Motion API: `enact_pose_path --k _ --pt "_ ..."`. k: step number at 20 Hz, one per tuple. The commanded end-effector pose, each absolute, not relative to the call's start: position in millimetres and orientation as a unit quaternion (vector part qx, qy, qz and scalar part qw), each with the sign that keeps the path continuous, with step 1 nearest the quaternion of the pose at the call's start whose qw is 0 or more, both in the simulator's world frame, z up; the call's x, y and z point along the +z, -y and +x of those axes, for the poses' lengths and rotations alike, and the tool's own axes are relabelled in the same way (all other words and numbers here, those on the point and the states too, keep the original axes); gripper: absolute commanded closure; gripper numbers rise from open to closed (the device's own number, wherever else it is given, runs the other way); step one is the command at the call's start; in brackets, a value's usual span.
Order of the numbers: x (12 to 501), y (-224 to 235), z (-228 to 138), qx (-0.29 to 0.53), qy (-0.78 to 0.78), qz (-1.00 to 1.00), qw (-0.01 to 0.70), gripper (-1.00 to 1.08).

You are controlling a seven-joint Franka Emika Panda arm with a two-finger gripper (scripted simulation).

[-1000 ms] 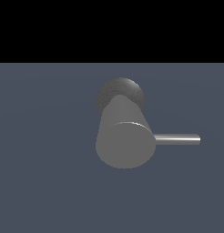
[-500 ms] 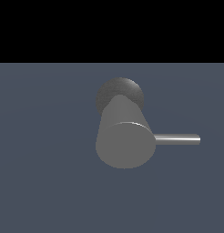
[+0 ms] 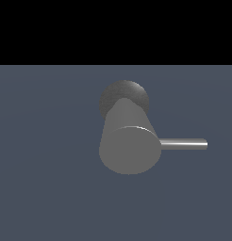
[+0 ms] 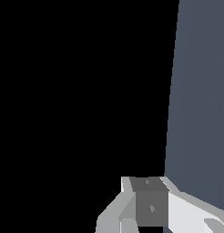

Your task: Turn on the faucet by rotating a designated handle.

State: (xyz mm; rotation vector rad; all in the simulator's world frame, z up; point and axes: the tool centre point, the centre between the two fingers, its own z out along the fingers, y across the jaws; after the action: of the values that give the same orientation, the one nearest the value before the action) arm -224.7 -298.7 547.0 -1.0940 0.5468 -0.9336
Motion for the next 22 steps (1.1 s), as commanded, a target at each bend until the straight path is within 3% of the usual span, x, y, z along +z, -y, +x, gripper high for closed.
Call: enact_pose_path --k 1,12,22 --pt "525.1 318.1 -221.1 -0.420 -0.277 -0.452 0.736 1.08" --pt "396.0 367.4 -198.1 -0.368 -0.418 -0.276 0.784 1.08" --pt "251.5 345.6 -174.2 -0.260 -0.549 -0.140 0.782 1.08"
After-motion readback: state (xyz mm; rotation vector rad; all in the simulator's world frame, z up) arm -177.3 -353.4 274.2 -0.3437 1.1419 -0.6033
